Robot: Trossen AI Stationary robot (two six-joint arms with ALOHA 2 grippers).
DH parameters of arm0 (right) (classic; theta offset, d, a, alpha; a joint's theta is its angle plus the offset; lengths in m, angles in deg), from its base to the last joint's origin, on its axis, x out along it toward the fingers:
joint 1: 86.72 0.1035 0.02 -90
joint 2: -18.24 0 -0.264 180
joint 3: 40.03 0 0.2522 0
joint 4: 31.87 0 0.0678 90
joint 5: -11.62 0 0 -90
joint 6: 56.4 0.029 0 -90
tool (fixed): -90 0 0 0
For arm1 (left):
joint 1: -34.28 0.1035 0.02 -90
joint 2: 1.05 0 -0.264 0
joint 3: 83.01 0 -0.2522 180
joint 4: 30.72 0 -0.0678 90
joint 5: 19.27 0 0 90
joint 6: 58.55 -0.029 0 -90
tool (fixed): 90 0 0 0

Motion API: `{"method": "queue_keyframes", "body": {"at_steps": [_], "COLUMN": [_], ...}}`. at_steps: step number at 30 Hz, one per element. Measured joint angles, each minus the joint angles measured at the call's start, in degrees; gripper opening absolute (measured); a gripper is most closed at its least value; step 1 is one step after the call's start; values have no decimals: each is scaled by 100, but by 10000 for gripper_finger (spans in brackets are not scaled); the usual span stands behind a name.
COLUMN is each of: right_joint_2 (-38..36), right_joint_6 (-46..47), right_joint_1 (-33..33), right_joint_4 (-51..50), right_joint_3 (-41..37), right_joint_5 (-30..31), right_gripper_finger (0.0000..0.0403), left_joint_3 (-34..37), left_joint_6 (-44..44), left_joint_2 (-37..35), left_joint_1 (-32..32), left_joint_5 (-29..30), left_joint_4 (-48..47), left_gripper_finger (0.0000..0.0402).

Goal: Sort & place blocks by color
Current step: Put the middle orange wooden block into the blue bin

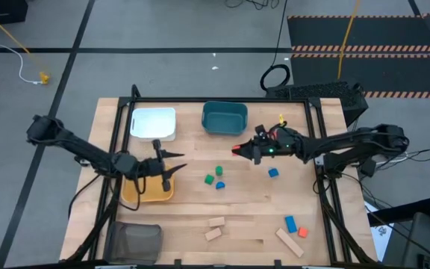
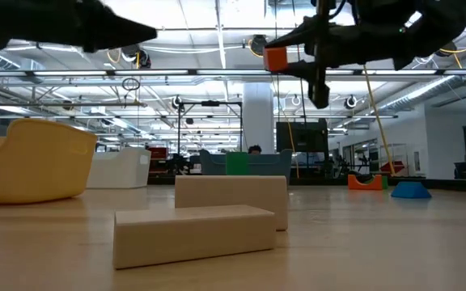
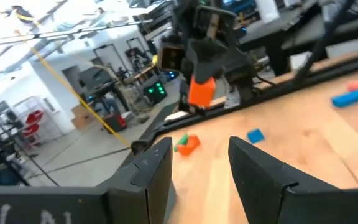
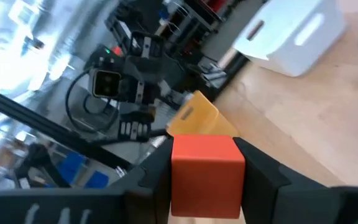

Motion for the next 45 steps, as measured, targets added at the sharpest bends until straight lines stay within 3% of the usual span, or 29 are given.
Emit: {"method": "queue_keyframes", "body": {"at_steps": [6, 11, 20, 26, 33, 45], "right_joint_2": [683, 1032, 1383, 1378, 1378, 1378], "right_joint_6": [391, 555, 260, 184, 36, -157], "right_joint_1": [38, 149, 273, 260, 336, 470], "right_joint_4": [1336, 1792, 1491, 1269, 1224, 1288], "right_joint_3": [0, 9, 700, 778, 778, 778], "right_joint_5": [-289, -300, -468, -380, 41, 202], "right_gripper_finger": [126, 125, 125, 125, 125, 125], "left_joint_3": [-497, -814, -1389, -1563, -1731, -1937], "left_joint_6": [18, -283, -442, -517, -643, -757], "left_joint_2": [606, 1093, 1855, 1874, 2017, 2121], "left_joint_1": [309, 420, 544, 539, 537, 561], "left_joint_5": [2, -46, -364, -301, -725, -644], "left_joint_4": [-91, -70, -95, -35, -126, -141], "left_gripper_finger": [161, 161, 161, 161, 161, 161]}}
